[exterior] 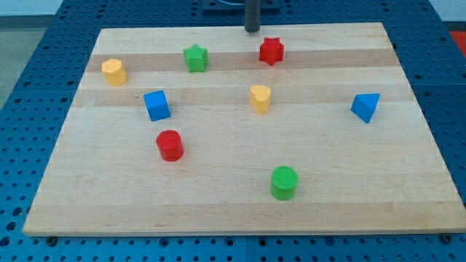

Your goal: Push the red star to the right

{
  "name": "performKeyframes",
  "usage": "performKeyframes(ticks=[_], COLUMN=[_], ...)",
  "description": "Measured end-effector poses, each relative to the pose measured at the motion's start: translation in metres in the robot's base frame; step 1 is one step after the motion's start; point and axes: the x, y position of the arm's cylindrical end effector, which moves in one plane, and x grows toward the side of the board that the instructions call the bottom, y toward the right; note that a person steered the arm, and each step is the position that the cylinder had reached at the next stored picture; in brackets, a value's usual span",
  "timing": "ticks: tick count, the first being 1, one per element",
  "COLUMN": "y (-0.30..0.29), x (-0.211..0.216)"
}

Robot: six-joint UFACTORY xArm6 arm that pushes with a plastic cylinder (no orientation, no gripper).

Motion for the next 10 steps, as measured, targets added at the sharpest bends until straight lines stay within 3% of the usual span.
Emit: performKeyframes(ticks=[1, 3, 10], y=[0.000, 0.000, 0.022], x=[0.007, 0.062, 0.081])
